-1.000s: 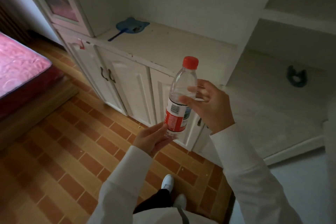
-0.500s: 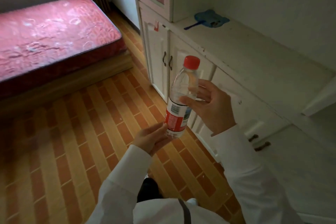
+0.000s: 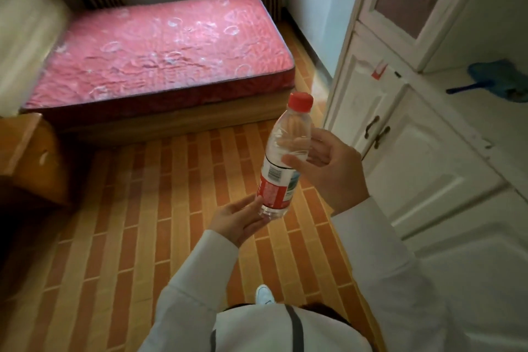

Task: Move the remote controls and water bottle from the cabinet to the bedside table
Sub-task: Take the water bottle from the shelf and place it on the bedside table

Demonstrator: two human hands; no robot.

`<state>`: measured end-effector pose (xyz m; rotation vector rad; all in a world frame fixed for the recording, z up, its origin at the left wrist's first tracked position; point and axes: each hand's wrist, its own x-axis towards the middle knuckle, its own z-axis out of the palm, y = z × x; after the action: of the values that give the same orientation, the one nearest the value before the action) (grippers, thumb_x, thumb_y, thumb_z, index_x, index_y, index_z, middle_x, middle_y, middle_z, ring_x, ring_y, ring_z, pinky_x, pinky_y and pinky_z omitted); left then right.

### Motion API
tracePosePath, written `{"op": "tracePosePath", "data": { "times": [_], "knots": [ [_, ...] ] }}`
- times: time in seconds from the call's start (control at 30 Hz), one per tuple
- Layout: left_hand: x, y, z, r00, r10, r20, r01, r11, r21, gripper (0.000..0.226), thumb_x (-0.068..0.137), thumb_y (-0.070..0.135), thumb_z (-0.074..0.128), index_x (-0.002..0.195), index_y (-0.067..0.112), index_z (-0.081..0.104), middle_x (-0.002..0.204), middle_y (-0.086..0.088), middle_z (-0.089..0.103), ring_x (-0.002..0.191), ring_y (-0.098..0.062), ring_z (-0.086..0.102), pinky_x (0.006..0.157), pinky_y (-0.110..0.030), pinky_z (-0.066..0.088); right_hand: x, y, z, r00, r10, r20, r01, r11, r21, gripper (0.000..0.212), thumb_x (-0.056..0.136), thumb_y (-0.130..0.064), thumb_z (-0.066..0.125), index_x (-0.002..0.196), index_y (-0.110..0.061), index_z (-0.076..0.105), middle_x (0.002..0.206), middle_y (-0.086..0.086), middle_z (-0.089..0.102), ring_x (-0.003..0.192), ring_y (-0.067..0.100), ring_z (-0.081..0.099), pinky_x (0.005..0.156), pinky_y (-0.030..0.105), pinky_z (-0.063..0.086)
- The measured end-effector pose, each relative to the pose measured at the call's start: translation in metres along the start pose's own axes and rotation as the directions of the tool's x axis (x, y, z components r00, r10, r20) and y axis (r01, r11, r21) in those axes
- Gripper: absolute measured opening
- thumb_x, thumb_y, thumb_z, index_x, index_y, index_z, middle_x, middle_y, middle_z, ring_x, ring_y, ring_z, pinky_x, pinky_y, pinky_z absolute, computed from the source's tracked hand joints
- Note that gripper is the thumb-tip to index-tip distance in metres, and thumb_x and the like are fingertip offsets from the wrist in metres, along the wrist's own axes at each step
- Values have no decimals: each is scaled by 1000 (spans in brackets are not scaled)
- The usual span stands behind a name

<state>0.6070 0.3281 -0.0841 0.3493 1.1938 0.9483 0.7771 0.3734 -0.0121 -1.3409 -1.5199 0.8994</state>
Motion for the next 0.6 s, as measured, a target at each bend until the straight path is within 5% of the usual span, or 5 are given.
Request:
{"op": "tracePosePath", "data": {
  "times": [0.23,0.6],
  "knots": [
    [24,52,-66,989,46,-137,-67,986,-155,62,68,16,74,124,-1,54,105,-19,71,94,-30,70,77,-35,59,69,-18,91,977,-73,202,73,997,8,58,70,-39,76,122,-19,59,115,-4,70,100,8,67,84,34,58],
    [84,144,-158,901,95,-424,-227,935,-271,39,78,14,70,115,3,63,98,-15,73,92,-27,71,77,-33,57,194,-43,252,841,-212,498,189,977,96,55,71,-36,76,120,-18,60,112,-7,69,97,5,68,81,21,57]
  ]
}}
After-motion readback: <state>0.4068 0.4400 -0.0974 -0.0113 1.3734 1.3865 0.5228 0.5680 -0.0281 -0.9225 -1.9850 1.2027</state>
